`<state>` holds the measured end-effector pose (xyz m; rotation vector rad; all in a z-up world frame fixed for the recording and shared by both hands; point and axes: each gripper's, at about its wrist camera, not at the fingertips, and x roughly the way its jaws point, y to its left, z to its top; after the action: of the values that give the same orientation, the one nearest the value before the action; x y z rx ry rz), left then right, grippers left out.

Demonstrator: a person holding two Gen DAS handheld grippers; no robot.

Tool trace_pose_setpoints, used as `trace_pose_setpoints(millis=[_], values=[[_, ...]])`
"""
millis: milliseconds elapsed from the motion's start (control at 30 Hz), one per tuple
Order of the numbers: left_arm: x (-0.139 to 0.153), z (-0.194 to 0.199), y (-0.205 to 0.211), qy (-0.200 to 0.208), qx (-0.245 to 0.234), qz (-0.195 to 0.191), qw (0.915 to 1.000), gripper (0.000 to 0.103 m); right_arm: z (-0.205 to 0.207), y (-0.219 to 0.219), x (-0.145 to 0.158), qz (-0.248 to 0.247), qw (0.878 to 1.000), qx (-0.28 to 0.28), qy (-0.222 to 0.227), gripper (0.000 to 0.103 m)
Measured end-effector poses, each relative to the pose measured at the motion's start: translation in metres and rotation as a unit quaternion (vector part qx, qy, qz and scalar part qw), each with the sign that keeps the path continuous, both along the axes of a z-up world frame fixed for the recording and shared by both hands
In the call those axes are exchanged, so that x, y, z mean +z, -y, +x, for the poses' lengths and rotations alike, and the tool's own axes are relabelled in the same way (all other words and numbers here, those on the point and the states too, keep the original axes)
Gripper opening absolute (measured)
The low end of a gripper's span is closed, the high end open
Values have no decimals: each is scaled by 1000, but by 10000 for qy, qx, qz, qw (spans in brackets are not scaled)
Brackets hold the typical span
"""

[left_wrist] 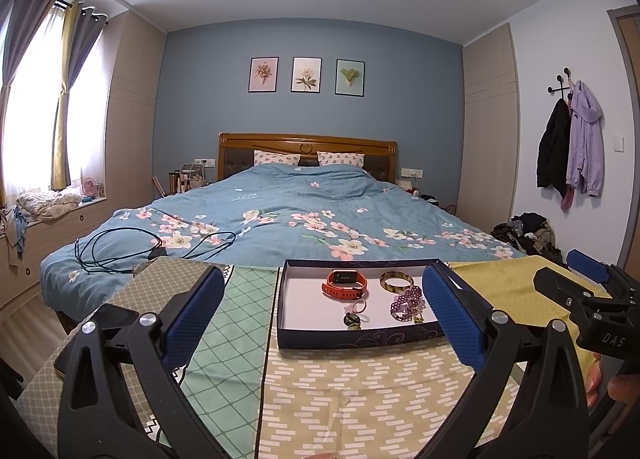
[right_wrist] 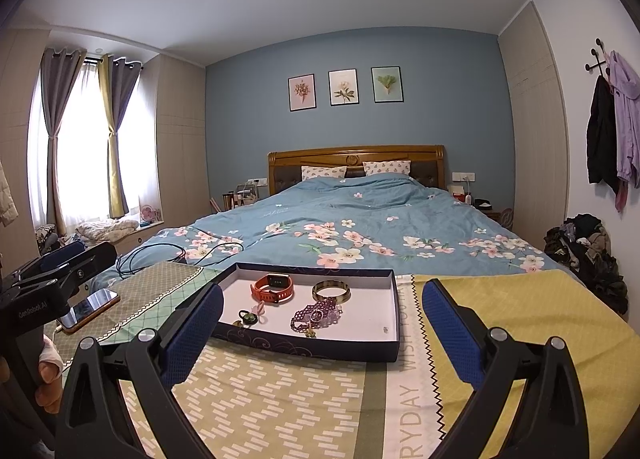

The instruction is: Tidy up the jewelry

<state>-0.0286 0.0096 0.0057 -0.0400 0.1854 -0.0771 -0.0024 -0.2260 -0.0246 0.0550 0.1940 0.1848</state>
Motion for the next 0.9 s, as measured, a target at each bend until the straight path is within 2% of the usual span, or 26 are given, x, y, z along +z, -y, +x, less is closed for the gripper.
trace_pose_setpoints(millis=[900], values=[[-1,3,0,-17,4,2,10000,98,2,0,0,20,10000,2,-35,96]])
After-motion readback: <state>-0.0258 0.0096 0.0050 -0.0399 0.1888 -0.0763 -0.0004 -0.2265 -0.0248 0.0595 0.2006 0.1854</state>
